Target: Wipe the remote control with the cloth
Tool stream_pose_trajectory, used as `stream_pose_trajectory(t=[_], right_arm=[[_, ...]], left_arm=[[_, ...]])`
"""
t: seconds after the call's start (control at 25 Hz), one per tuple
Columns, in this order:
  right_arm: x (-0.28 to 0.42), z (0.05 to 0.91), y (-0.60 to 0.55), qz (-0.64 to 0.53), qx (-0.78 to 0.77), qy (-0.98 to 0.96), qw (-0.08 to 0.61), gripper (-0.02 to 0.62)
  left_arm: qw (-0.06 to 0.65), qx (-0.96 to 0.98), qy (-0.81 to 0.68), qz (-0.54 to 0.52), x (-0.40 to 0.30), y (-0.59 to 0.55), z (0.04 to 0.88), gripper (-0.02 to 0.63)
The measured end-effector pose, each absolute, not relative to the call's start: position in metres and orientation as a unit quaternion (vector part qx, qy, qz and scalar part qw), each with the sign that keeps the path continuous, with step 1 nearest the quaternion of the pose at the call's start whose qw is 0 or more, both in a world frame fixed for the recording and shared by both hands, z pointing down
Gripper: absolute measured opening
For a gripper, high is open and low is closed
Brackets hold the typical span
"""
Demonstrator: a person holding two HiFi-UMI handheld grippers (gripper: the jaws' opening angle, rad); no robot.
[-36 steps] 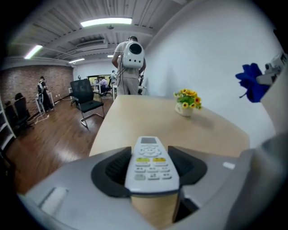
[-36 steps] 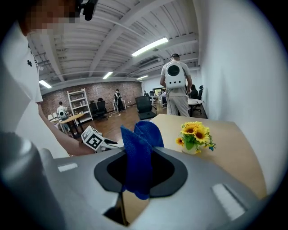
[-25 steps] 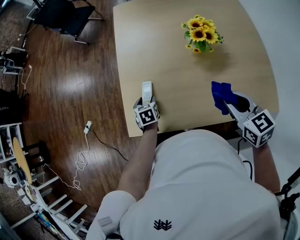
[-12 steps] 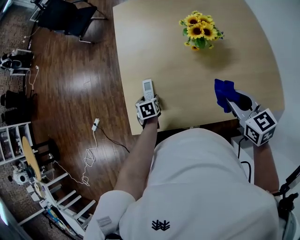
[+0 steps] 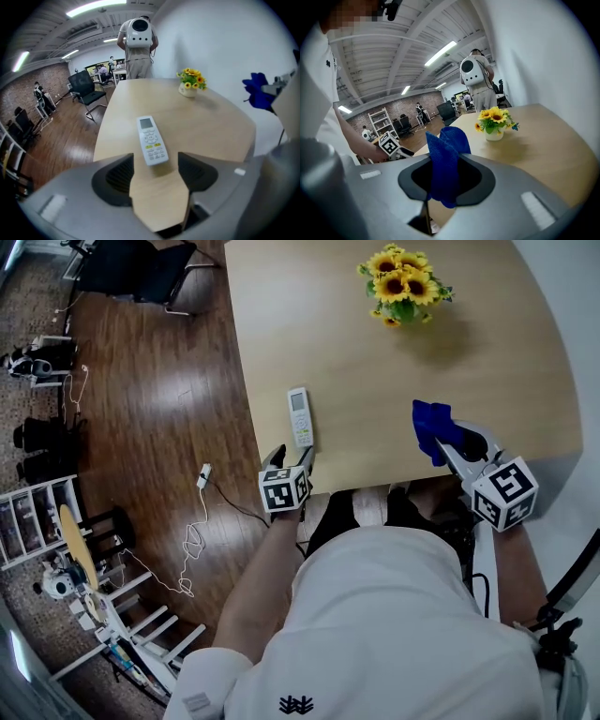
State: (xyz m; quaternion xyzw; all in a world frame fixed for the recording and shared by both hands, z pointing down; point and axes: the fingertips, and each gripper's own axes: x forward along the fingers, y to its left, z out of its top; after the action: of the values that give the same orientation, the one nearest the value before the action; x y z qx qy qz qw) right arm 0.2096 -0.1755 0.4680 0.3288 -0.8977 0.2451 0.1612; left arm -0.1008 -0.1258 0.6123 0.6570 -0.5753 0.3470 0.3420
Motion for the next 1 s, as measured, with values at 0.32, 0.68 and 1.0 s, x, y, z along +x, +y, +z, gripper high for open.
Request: stream_pose_trajectory(t=[0.32, 0.68, 1.0], right_arm=[[0.168, 0.489, -0.132, 0.248, 0.321, -0.899, 0.168, 0.084], [0.121, 0.448, -0.044, 0.154, 0.388, -0.887, 0.196, 0.084], [0.039, 0.439, 0.13, 0.191, 0.44, -0.858, 0.184, 0.084]], left_arm=[[0.357, 0.713, -0.517, 0.31, -0.097, -0.06, 0.587, 0.278], [0.308, 0.844, -0.391, 0.199, -0.111, 0.037, 0.552, 0.213], [0.247, 0.917, -0.288, 0.126, -0.15, 0.186, 0.485, 0.052]])
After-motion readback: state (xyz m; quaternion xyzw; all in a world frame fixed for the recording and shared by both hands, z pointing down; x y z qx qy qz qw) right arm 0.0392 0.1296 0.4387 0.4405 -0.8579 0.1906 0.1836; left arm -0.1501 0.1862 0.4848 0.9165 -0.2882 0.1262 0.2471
